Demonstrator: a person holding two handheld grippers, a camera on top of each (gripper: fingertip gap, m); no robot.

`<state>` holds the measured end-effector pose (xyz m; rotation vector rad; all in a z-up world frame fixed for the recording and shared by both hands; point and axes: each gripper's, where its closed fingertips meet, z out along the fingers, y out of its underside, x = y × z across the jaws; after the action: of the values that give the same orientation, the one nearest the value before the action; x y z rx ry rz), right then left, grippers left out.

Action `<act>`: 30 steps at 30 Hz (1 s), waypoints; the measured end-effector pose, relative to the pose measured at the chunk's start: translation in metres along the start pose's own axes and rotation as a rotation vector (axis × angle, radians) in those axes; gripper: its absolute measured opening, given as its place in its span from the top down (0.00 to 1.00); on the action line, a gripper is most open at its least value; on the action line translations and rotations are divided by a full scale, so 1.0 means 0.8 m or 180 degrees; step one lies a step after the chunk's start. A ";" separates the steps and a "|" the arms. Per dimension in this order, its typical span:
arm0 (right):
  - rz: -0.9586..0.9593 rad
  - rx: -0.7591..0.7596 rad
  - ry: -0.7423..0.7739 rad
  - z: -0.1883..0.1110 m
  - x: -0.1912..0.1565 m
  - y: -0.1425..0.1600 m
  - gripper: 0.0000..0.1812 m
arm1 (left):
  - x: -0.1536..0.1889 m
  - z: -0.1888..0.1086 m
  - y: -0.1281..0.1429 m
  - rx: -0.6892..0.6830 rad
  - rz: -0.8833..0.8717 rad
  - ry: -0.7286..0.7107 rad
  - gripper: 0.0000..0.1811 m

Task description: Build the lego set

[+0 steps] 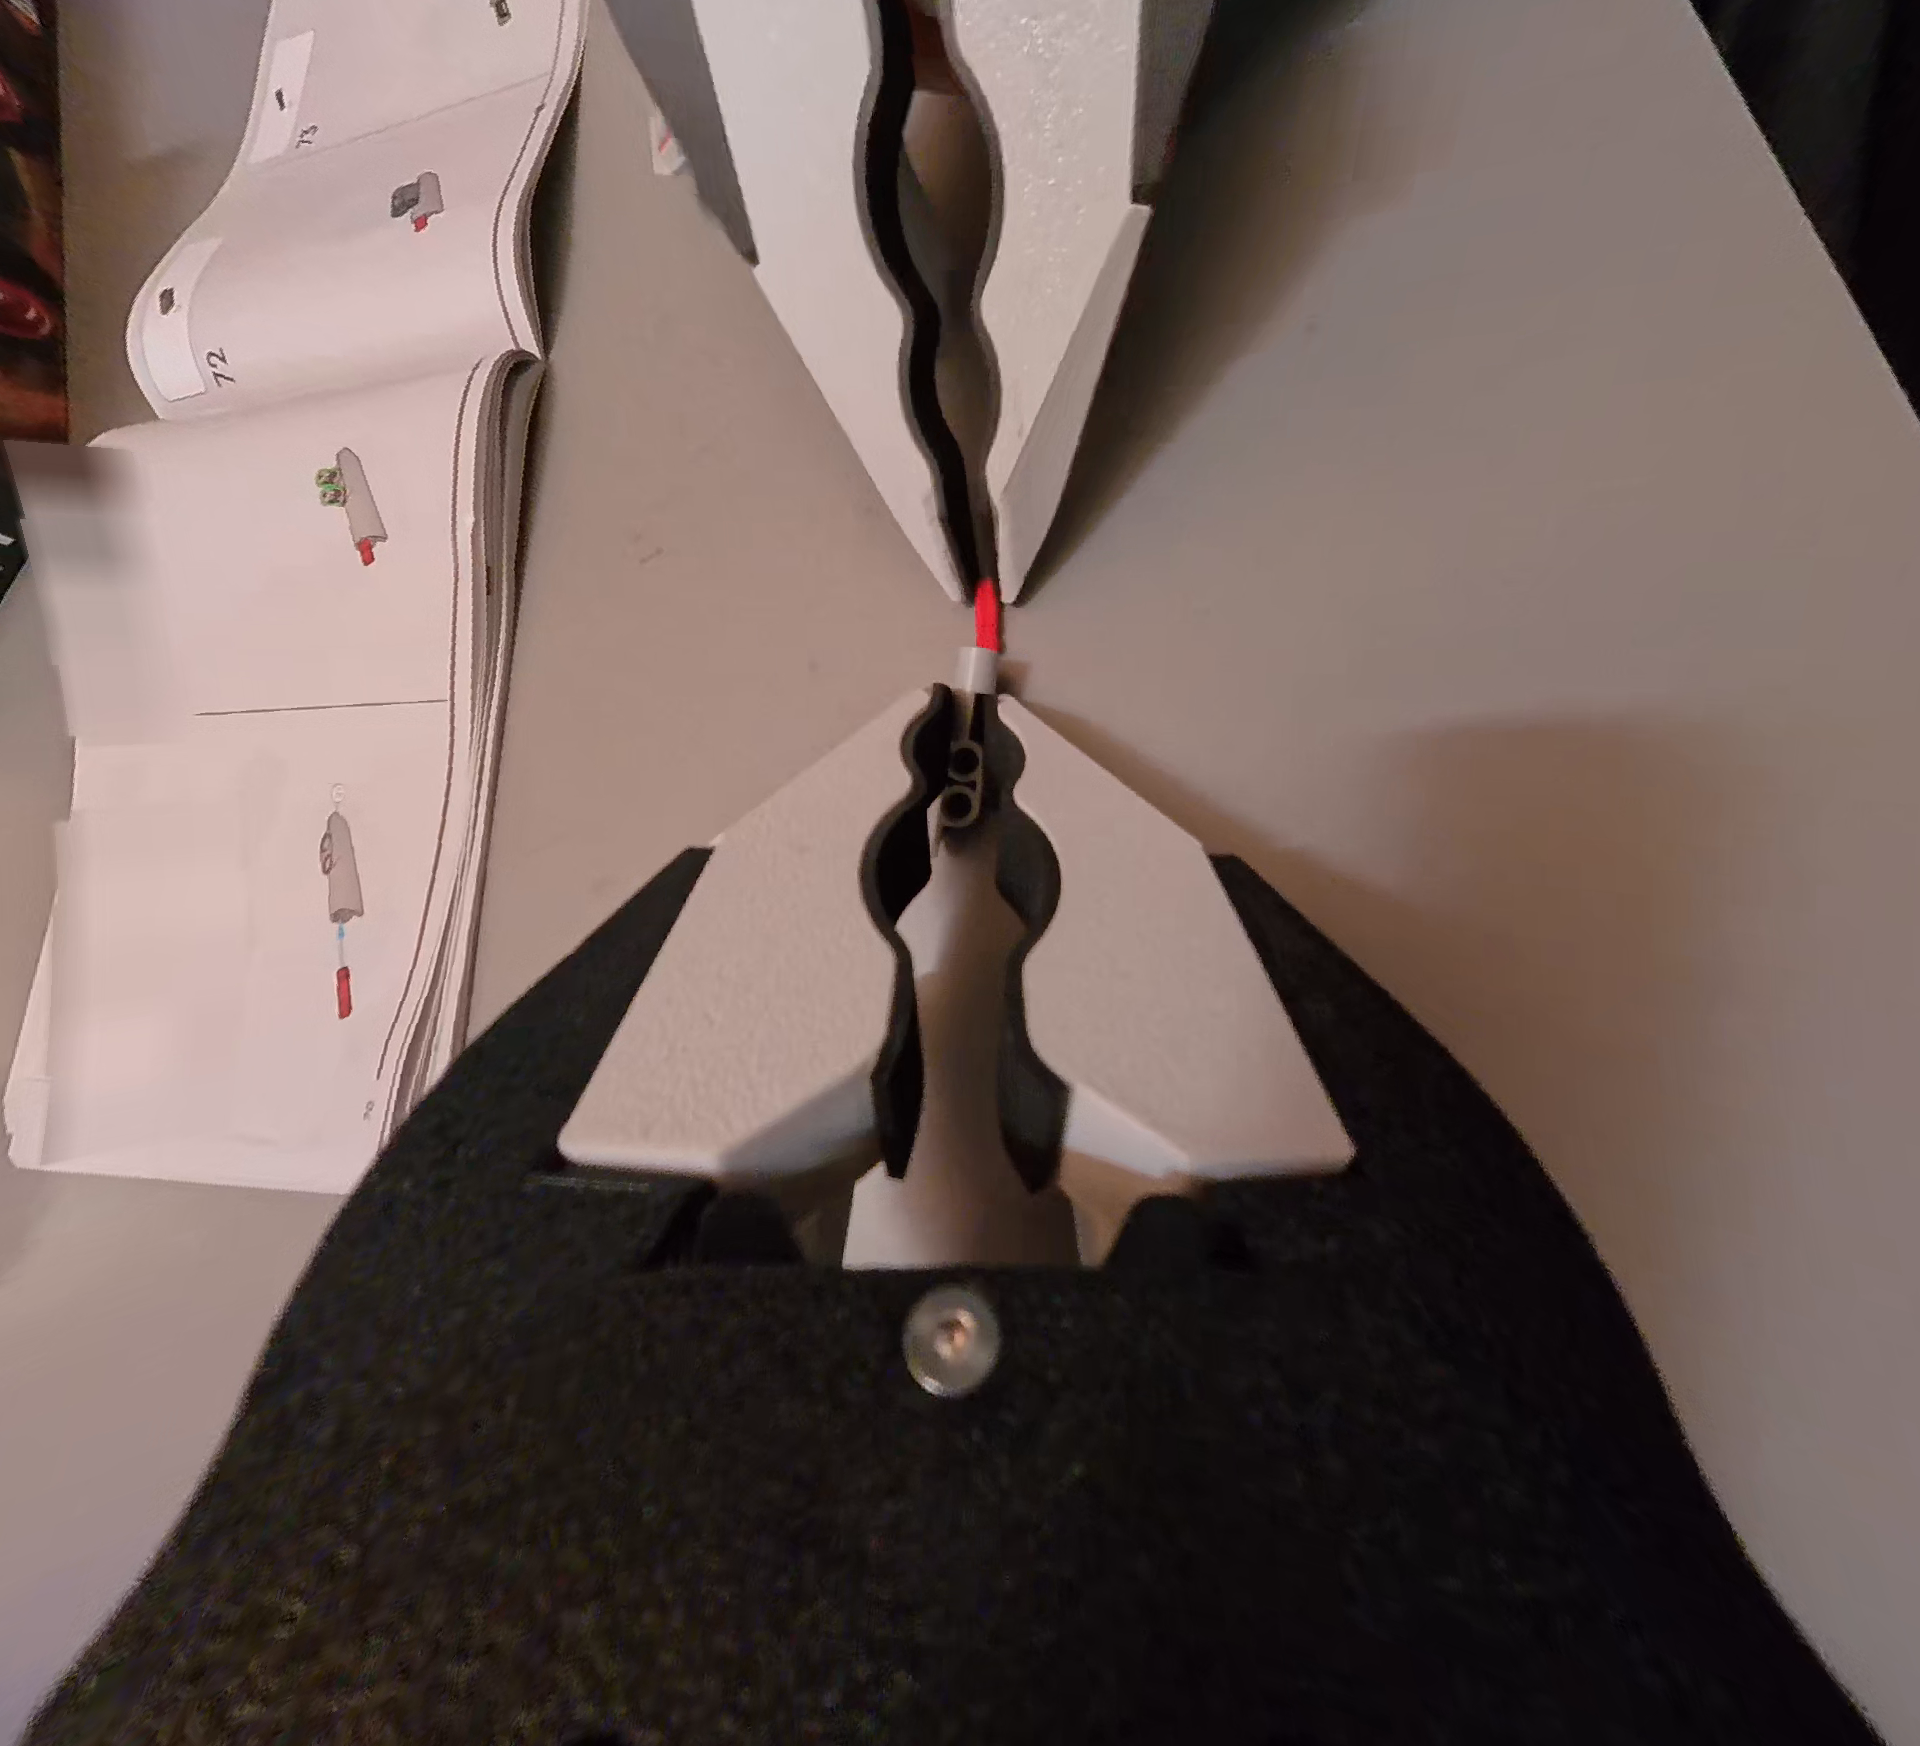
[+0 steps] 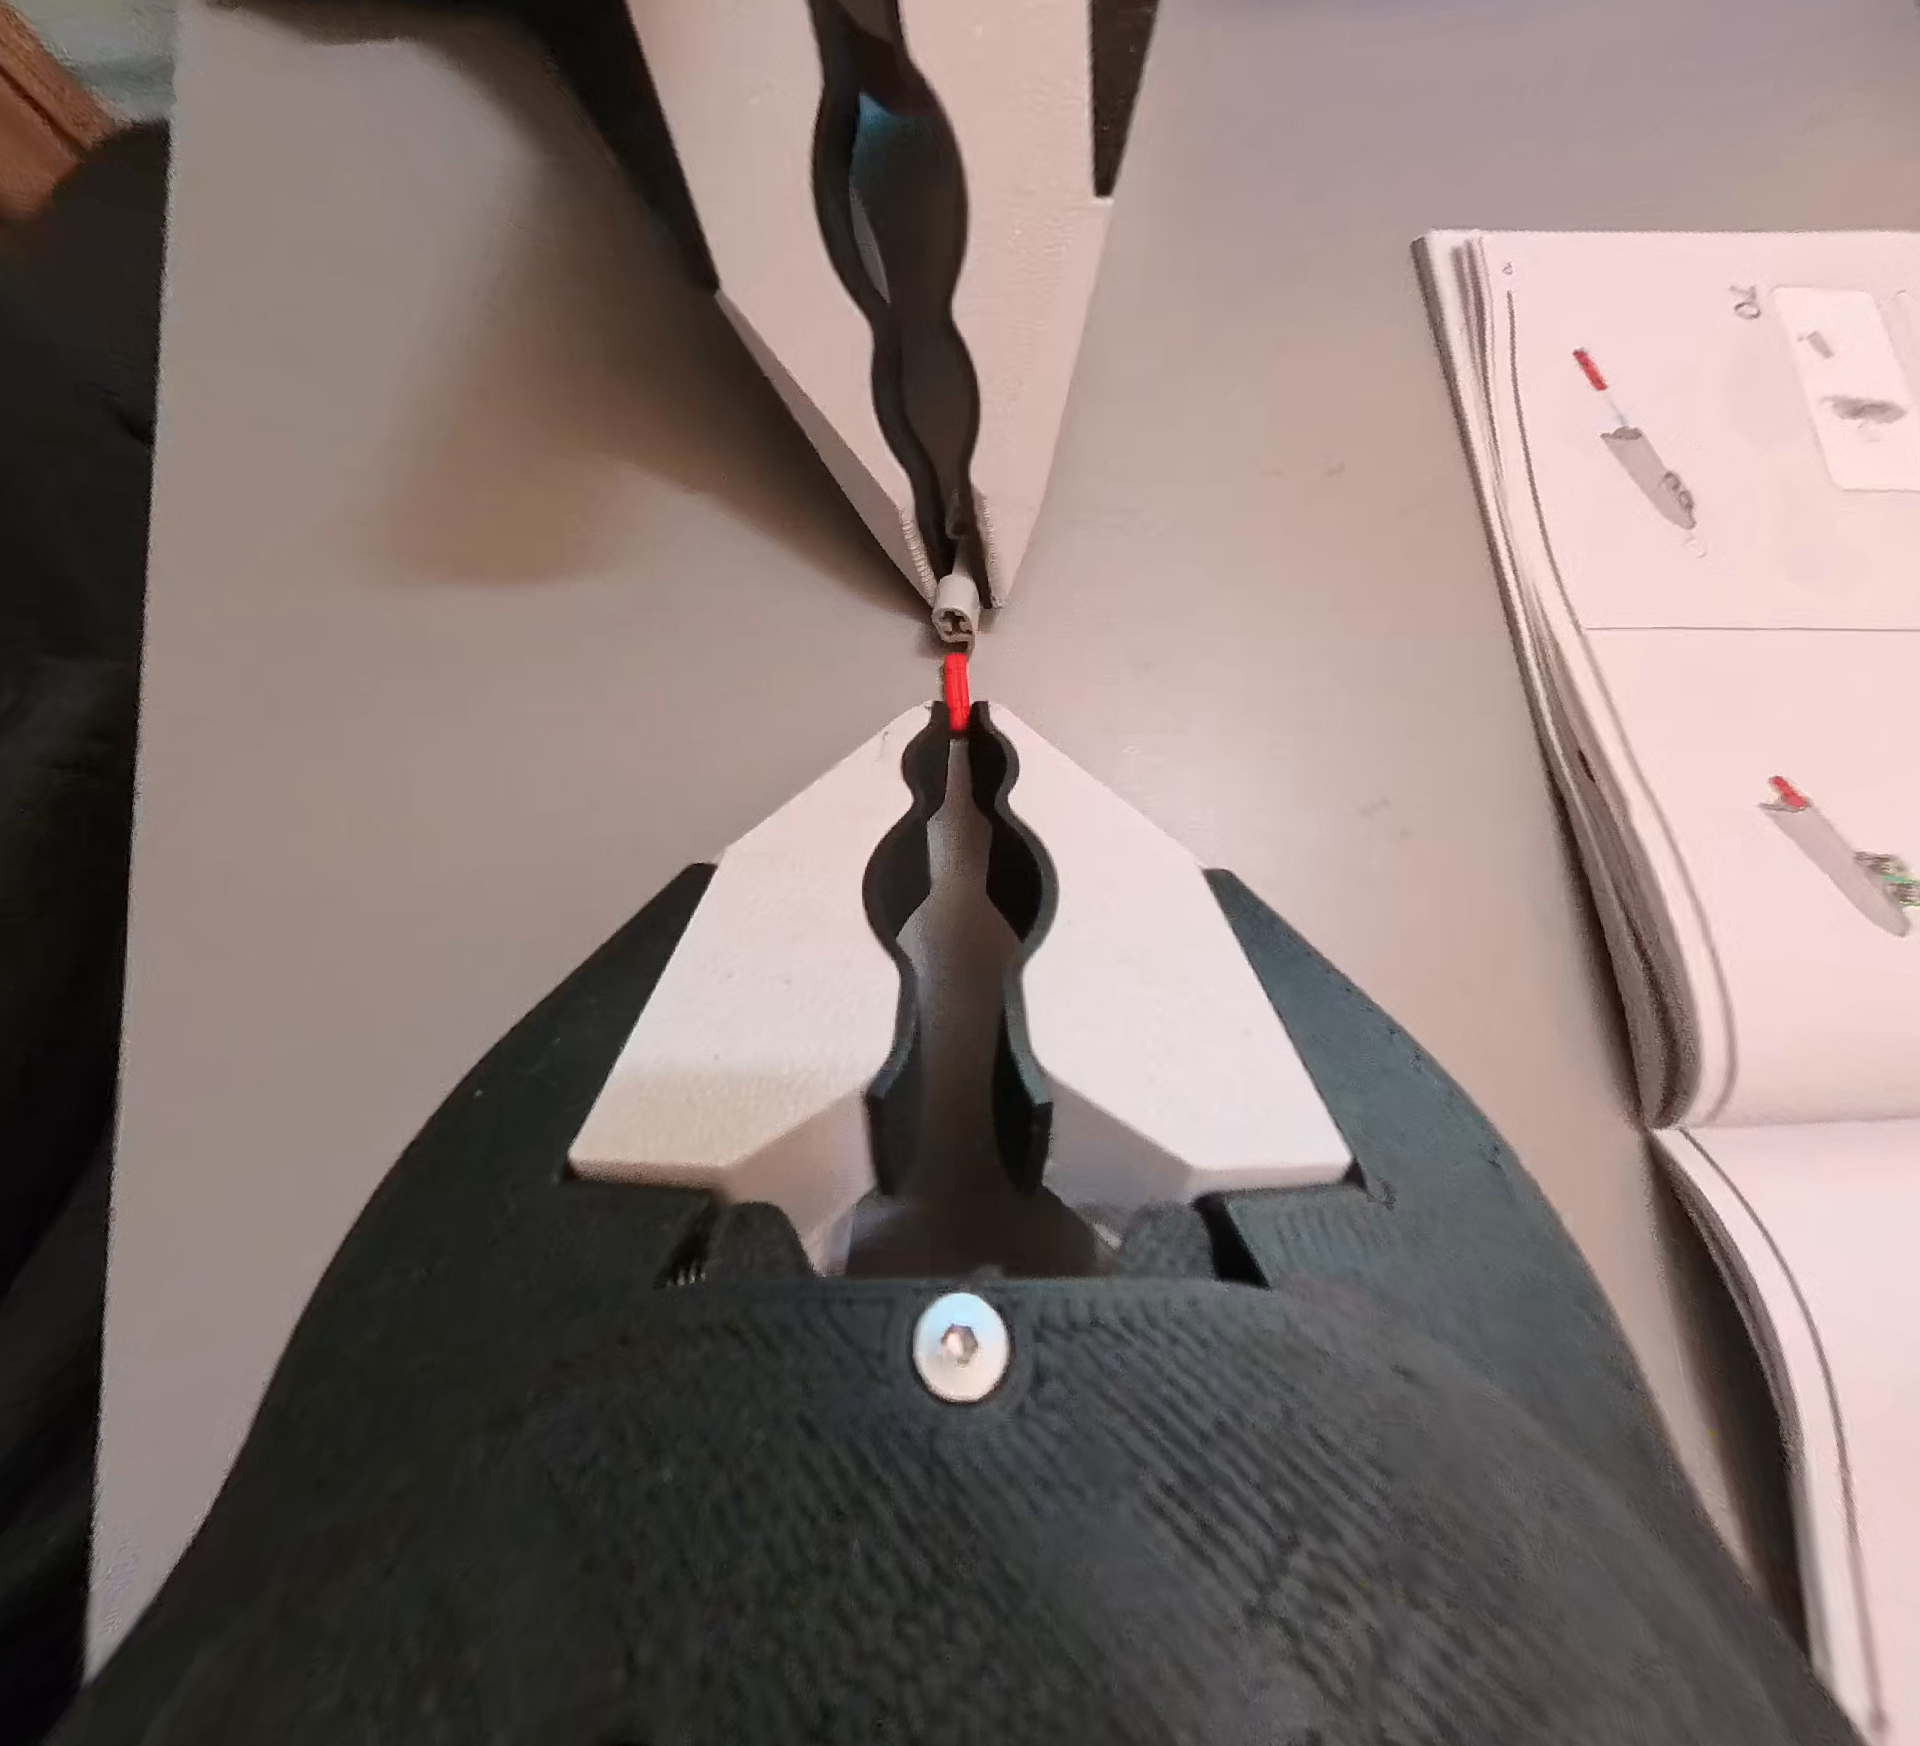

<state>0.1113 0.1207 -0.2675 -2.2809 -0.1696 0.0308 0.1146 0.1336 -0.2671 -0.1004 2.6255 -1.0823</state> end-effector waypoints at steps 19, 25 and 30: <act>-0.1041 0.0144 0.1081 -0.002 0.000 -0.015 0.98 | -0.002 -0.001 0.001 -0.0152 0.0166 -0.0149 0.99; -0.1032 0.0155 0.1115 -0.004 0.001 -0.016 0.98 | -0.002 -0.001 0.002 -0.0176 0.0188 -0.0160 0.99; -0.1121 -0.0049 0.1168 -0.004 0.003 -0.012 0.98 | -0.002 -0.001 0.002 -0.0185 0.0192 -0.0162 0.99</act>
<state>0.1124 0.1250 -0.2584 -2.1975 -0.3737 -0.5684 0.1157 0.1357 -0.2671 -0.0598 2.5976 -0.9710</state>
